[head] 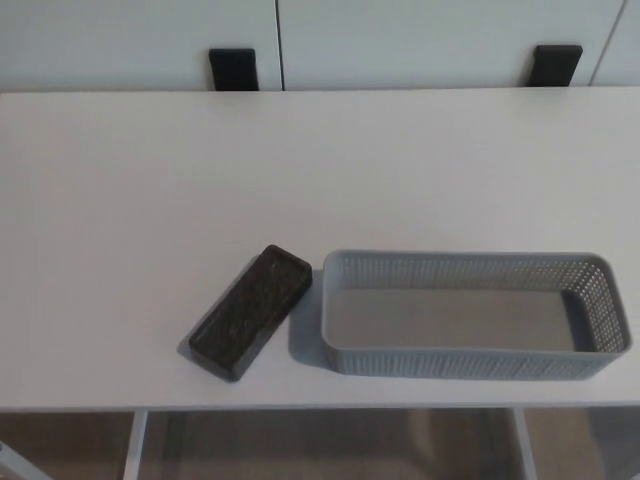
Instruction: The robot walks towards a desk on which an eraser is kept on the left hand side and a container is kept on the right hand side. The robot picks up the eraser using its left hand and places it in the container.
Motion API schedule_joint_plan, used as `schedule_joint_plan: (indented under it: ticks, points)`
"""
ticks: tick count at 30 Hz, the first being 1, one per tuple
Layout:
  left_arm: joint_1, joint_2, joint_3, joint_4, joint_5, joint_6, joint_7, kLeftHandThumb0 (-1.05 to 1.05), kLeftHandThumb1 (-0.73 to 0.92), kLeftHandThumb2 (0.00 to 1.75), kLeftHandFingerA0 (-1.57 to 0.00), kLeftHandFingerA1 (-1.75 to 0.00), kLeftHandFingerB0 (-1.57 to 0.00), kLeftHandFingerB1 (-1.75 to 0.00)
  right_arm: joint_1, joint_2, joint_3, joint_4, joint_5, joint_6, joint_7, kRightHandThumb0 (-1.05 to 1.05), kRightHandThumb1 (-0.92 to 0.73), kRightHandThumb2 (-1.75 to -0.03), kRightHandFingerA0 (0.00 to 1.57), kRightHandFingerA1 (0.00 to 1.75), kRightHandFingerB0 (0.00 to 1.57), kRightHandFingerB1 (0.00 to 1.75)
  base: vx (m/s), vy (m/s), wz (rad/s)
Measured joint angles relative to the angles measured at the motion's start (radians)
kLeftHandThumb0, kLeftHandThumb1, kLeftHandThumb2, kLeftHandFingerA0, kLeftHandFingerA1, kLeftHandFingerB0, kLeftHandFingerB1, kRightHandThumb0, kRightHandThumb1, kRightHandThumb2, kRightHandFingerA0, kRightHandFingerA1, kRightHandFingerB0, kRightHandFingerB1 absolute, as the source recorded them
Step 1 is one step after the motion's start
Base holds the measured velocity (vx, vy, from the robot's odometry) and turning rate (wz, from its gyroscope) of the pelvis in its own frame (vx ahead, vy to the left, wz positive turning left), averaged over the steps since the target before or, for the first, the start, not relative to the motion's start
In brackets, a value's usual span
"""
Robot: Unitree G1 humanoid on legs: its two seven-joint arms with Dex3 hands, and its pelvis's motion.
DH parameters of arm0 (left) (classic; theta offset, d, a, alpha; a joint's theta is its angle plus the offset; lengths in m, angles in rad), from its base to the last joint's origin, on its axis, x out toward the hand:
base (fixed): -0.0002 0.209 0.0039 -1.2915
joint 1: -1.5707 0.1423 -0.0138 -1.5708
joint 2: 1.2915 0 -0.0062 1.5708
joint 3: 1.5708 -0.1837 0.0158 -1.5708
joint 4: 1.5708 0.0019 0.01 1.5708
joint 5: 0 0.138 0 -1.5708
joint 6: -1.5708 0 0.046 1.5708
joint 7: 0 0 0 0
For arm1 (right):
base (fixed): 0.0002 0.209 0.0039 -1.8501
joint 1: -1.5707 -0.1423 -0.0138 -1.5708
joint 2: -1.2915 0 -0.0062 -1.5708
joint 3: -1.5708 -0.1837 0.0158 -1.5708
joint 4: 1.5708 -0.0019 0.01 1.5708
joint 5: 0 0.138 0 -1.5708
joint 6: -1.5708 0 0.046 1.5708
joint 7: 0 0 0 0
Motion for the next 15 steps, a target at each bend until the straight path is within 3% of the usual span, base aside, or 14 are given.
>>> schedule_joint_plan:
  ticks: [7, 8, 15]
  points:
    - [0.106, 0.004, -0.077, -0.265, 0.003, -0.001, -0.039, -0.86, 0.52, 0.89, -0.16, -0.44, -0.11, -0.39, -0.007, 0.002, 0.004, 0.000, 0.000, 0.001, 0.000, -0.21, -0.46, -0.54, 0.67, 0.67, 0.40, 0.47, 0.00, 0.000, 0.00]
    - [0.123, 0.007, -0.091, -0.315, 0.001, -0.001, -0.048, -0.86, 0.68, 0.62, -0.19, -0.35, -0.16, -0.28, -0.007, 0.002, 0.005, 0.000, 0.000, 0.001, 0.000, -0.21, -0.47, -0.53, 0.65, 0.67, 0.40, 0.48, 0.00, 0.000, 0.00]
    - [0.197, 0.061, -0.153, -0.585, -0.008, -0.001, -0.094, -0.86, 0.90, 0.67, -0.23, -0.32, -0.21, -0.29, -0.013, 0.002, 0.011, 0.000, 0.000, 0.001, 0.000, -0.18, -0.47, -0.53, 0.68, 0.69, 0.40, 0.46, 0.00, 0.000, 0.00]
